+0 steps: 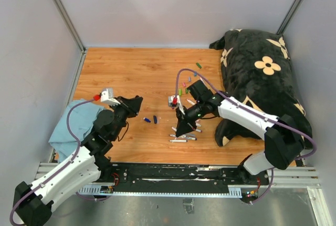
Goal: Open the pen caps
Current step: Place the pen cap at the center of the board.
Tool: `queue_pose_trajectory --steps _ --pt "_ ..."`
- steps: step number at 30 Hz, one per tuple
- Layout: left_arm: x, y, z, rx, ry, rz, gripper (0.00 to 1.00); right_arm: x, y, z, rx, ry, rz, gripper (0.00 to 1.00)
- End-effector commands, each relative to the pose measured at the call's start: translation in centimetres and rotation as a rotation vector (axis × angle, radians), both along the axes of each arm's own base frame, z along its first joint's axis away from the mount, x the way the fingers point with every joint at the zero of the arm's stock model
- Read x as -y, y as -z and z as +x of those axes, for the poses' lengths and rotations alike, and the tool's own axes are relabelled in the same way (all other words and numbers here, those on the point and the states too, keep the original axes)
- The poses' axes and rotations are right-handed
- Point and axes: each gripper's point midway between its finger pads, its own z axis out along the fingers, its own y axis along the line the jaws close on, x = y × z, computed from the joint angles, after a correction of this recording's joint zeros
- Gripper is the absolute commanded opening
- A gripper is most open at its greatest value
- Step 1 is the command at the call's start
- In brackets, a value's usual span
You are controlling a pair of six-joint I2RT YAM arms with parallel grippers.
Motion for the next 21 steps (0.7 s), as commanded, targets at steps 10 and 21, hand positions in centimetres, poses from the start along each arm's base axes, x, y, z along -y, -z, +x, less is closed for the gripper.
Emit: queue_pose_trajectory --steps 10,21 --pt "-3.5 15.9 -4.9 -0.508 -0.055 0.19 0.0 -0.3 4.7 -2.9 0.249 -0.224 -0.255 0.03" --pt "-3.1 18.1 -5.7 -0.541 -0.031 0.137 0.0 -0.6 7.3 -4.1 0.275 -0.286 -0.358 0.04"
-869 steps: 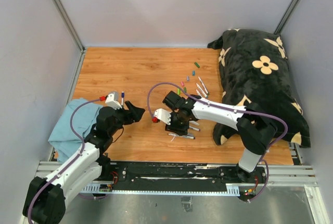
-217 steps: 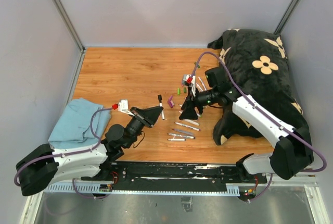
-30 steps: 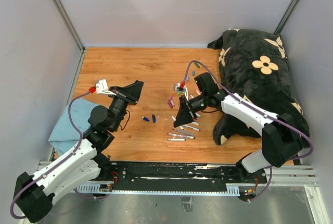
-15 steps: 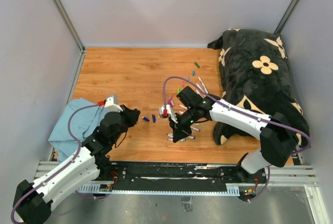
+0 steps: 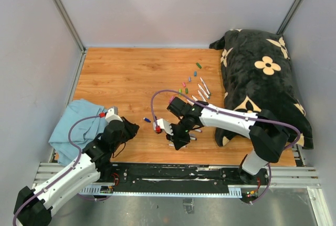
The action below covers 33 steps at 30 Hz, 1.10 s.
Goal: Open the pen caps
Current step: Place the pen cap at the center of the board.
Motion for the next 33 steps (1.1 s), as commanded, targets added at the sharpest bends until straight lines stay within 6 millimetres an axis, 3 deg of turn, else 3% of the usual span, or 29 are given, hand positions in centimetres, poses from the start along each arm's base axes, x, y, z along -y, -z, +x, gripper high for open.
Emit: queue_pose_trajectory --steps 1,17,33 --pt "0.3 0.1 0.1 -0.006 -0.009 -0.032 0.0 -0.3 0.5 -0.1 0.042 -0.035 -0.042 0.04" --pt "1.5 1.6 -0.1 -0.031 0.022 -0.089 0.0 -0.4 2.0 -0.2 0.064 -0.038 -0.114 0.05" --pt "1.1 4.0 0.0 -0.115 -0.065 -0.104 0.0 0.0 5.7 2.6 0.191 0.073 -0.31 0.11"
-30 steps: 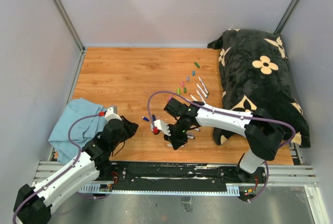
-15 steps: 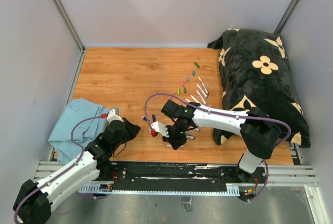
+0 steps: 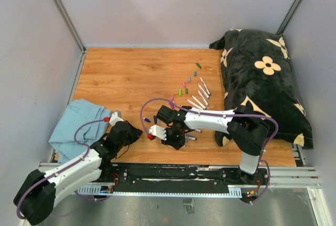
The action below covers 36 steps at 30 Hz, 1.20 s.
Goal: Open the pen caps
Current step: Place the pen cap at the center of the board.
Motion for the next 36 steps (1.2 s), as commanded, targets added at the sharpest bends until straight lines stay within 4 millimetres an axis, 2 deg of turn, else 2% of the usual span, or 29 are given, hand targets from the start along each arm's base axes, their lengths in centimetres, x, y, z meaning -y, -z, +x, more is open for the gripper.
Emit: queue_pose_trajectory --steps 1,5,18,23,36 --pt "-0.2 -0.5 0.7 0.021 -0.047 -0.023 0.0 0.0 0.4 1.1 0.07 0.037 -0.056 0.11" --pt "-0.4 -0.3 0.7 0.019 -0.051 -0.015 0.01 0.1 0.8 1.2 0.08 0.036 -0.073 0.15" --pt "-0.5 -0.1 0.6 0.014 -0.053 -0.009 0.14 0.5 1.6 1.4 0.102 0.036 -0.117 0.22" --pt "-0.5 -0.2 0.6 0.012 -0.05 -0.006 0.23 0.5 1.6 1.5 0.104 0.038 -0.115 0.24" --pt "-0.3 -1.1 0.7 0.029 -0.038 -0.007 0.35 0.3 1.0 1.6 0.112 0.041 -0.102 0.3"
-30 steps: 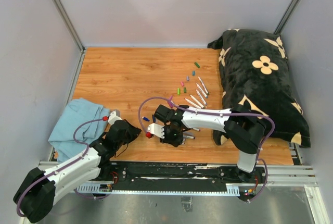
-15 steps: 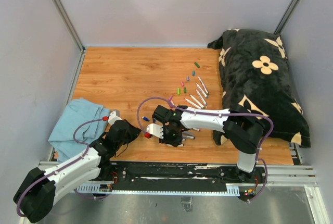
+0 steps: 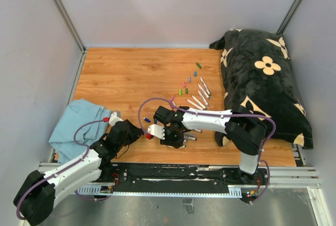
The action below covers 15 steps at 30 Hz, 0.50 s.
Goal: Open the pen caps
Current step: Place the pen cap at the center of the board.
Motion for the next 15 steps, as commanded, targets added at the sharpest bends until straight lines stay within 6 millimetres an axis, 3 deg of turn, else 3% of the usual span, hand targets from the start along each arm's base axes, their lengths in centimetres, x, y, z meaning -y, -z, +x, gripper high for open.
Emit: queue_pose_trajectory --steps 1,15 --pt "-0.2 -1.1 0.6 0.033 -0.016 0.004 0.36 0.2 0.4 0.0 0.018 -0.001 -0.032 0.31" --pt "-0.4 -3.5 0.9 0.089 -0.003 0.01 0.55 -0.2 -0.7 0.3 0.038 0.001 -0.001 0.35"
